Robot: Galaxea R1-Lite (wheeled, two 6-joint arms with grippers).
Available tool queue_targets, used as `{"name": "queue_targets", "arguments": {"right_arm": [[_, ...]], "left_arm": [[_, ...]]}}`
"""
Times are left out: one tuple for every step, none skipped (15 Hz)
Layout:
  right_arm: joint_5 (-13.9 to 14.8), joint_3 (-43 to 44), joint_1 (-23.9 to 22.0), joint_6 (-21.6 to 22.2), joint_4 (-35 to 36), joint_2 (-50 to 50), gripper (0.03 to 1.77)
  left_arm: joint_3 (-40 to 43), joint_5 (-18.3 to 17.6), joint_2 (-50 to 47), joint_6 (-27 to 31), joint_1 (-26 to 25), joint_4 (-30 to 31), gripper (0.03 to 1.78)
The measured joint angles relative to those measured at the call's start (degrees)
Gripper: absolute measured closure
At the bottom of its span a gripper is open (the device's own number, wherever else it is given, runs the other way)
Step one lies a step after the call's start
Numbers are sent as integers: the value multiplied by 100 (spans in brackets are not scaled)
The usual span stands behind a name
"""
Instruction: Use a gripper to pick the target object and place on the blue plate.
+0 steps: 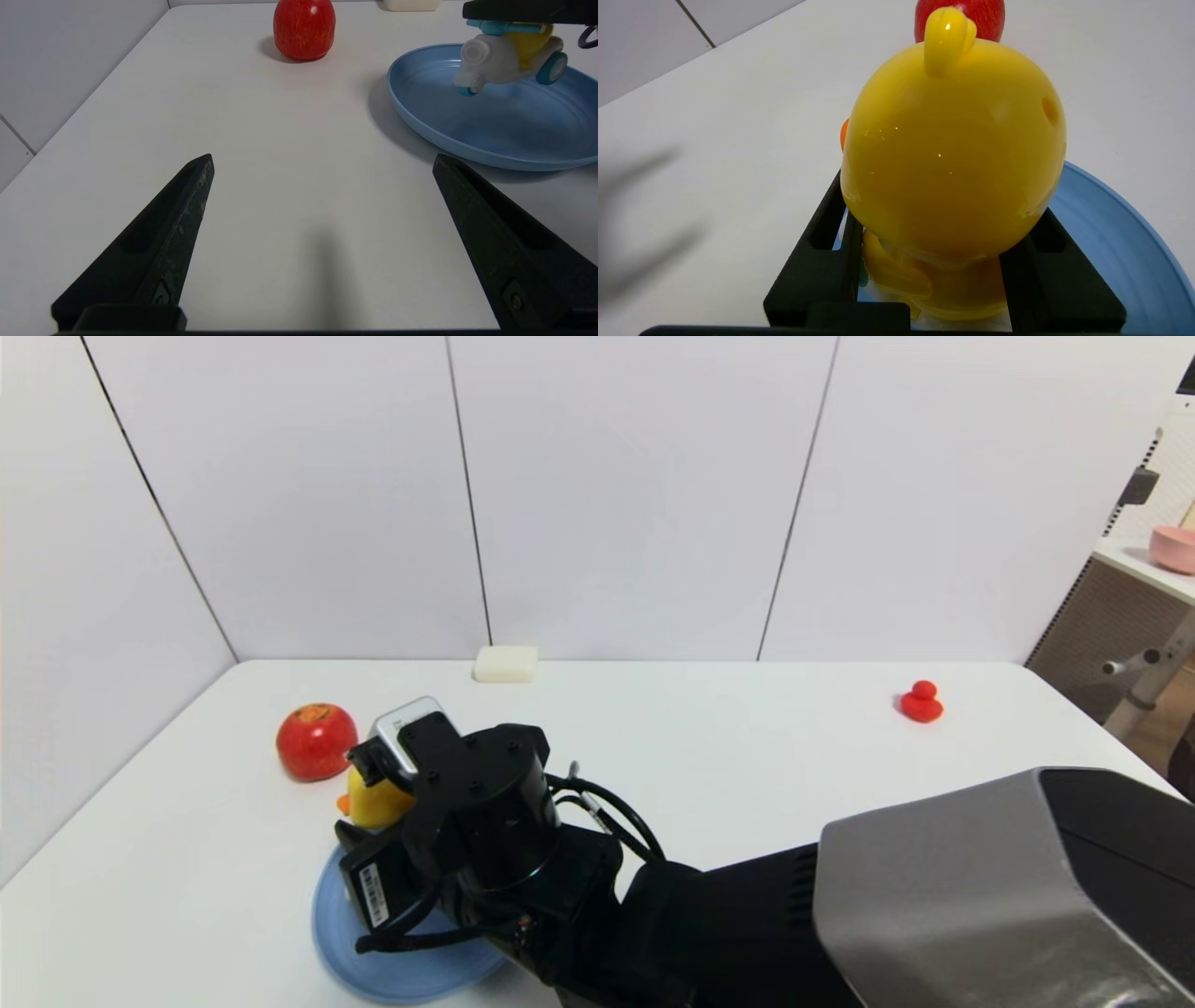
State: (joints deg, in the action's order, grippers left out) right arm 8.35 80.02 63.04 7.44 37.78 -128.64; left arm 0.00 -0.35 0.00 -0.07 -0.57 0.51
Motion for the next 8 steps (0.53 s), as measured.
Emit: {"name": "queue_targets", "arguments": {"right_arm": [[5,5,-6,-2,52,-59,89],[27,-4,-6,-2,102,-99,79],[83,-28,-4,-5,141,-124,71],[151,-63,-2,-13,152,-141,63],[167,-91,-13,-20,185,-151,57],[173,-141,-23,-35,221,-149,51],[173,-218,-30,-50,240,-133,46],[173,-310,-45,-57,249,-94,41]], "left_arm": [[0,0,0,0,0,0,12],[0,0,0,2,2,0,12],[0,2,0,0,2,0,12],[0,2,0,0,0,0,12],[0,0,0,0,0,0,12],[0,2,0,2,0,0,12],[0,0,0,2,0,0,12],[0,0,0,0,0,0,12]]}}
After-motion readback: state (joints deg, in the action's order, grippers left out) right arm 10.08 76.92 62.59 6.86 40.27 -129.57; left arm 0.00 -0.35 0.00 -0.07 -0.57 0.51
